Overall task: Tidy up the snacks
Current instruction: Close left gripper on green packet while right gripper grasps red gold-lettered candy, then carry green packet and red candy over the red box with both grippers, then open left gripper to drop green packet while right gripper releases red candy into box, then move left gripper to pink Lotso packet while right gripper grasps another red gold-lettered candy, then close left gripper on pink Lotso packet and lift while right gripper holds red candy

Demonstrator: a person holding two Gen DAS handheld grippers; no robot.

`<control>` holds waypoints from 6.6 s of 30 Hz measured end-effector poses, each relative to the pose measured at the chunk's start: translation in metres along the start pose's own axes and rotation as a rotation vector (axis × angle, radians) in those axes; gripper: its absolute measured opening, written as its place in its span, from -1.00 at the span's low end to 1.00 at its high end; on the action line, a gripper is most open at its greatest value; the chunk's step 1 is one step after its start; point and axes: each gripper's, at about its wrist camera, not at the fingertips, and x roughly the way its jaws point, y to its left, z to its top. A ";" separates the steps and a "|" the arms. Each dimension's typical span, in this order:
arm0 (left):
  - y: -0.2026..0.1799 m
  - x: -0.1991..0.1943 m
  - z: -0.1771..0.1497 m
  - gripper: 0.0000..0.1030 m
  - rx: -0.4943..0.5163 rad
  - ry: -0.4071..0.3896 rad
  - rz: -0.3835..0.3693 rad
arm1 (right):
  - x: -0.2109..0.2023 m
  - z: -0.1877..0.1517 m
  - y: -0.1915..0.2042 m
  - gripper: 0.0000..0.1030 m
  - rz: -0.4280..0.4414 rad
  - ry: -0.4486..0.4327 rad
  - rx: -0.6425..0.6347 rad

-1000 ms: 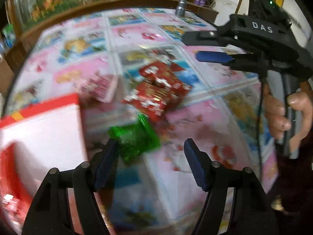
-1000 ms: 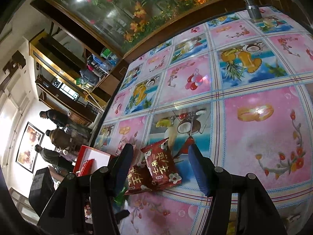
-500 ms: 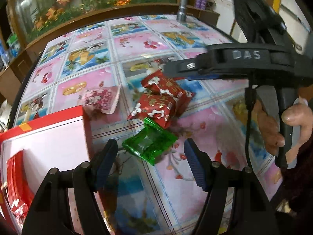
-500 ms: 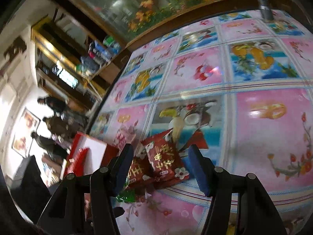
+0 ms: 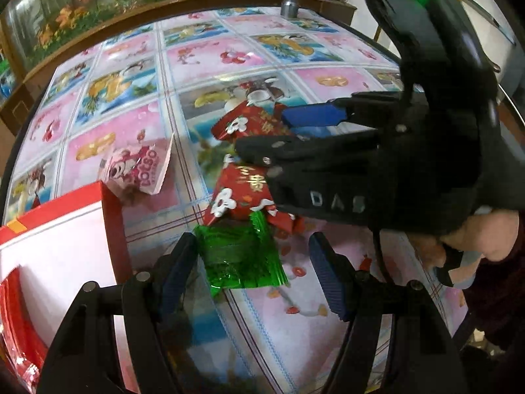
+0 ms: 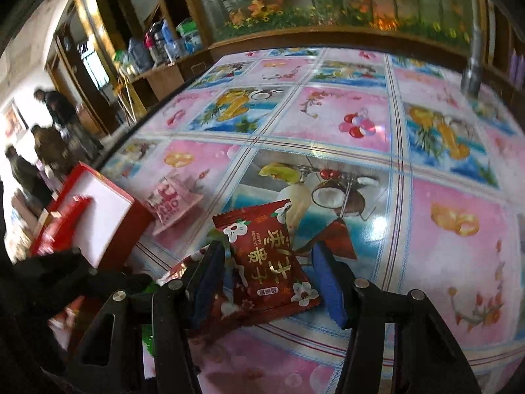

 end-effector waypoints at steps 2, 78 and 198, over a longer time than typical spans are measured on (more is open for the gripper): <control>0.000 0.000 -0.001 0.35 -0.008 0.000 0.007 | 0.002 -0.002 0.005 -0.01 -0.054 -0.002 -0.049; 0.107 -0.157 -0.124 -0.34 -0.454 -0.328 0.231 | -0.017 -0.005 0.138 -0.37 0.649 -0.027 0.029; 0.010 0.011 0.049 0.51 -0.074 0.031 0.094 | -0.016 -0.001 -0.074 -0.27 0.118 0.007 0.314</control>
